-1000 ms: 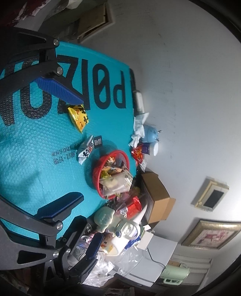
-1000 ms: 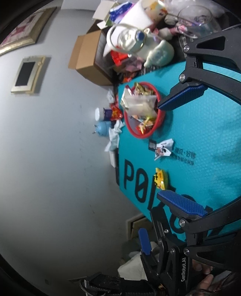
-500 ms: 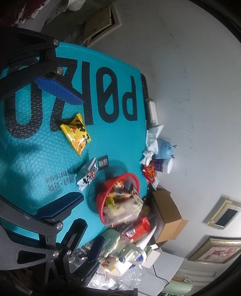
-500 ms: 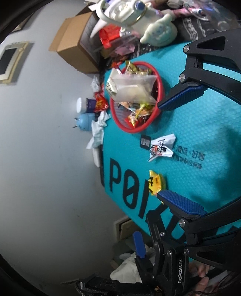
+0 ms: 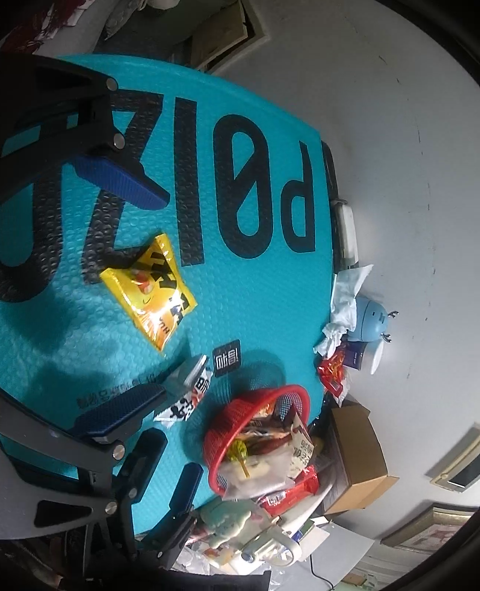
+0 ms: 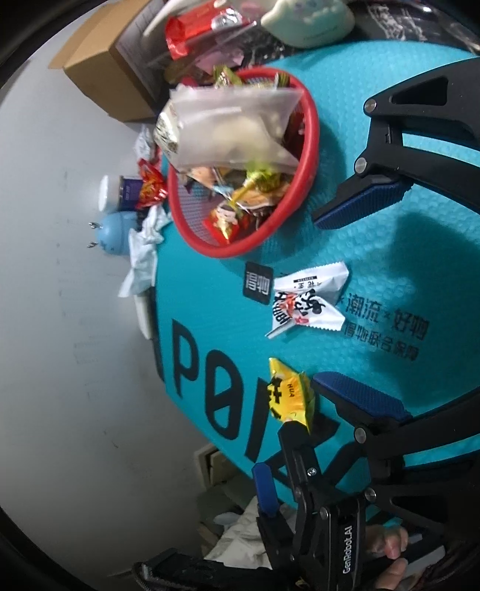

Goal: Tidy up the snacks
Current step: 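Grasp the yellow chip packet with the left tool while the right tool grasps the white packet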

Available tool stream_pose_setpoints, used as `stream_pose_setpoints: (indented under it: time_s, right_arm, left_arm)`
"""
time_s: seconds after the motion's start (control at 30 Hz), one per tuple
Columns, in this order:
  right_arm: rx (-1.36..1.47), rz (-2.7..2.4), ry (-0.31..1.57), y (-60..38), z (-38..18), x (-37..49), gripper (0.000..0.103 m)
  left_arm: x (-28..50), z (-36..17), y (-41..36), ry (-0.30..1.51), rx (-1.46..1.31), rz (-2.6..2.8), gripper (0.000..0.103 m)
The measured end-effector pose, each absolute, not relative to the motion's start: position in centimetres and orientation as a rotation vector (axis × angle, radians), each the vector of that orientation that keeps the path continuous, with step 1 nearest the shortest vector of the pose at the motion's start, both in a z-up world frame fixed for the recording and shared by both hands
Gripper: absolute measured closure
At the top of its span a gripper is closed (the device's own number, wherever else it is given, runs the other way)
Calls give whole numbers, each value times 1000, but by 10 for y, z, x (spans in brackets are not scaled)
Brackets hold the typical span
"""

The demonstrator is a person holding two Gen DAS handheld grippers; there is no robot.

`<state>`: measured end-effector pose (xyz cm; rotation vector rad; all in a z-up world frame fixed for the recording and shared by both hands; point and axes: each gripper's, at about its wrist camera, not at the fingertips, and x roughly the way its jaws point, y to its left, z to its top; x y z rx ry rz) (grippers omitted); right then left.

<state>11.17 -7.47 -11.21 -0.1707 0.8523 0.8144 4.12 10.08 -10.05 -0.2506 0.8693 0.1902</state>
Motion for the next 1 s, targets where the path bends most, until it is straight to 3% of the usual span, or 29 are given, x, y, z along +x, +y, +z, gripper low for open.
stream_pose_setpoints:
  time_s: [0.53, 0.7, 0.73, 0.8, 0.87, 1.0]
  right_arm:
    - [-239, 820, 929, -41, -150, 141, 33]
    - [-249, 811, 936, -40, -157, 143, 57]
    - [-250, 814, 934, -41, -157, 143, 59]
    - [-240, 816, 936, -43, -156, 142, 60]
    - [-233, 817, 935, -45, -156, 141, 62]
    - [-228, 810, 938, -55, -154, 135, 64]
  left_arm:
    - [76, -146, 126, 1020, -356, 170, 7]
    - [74, -151, 125, 1013, -375, 159, 7]
    - [73, -150, 123, 1002, -361, 160, 10]
    - [71, -147, 119, 975, -349, 131, 29]
    - [73, -149, 115, 993, -347, 106, 56]
    - [70, -145, 108, 989, -355, 71, 64]
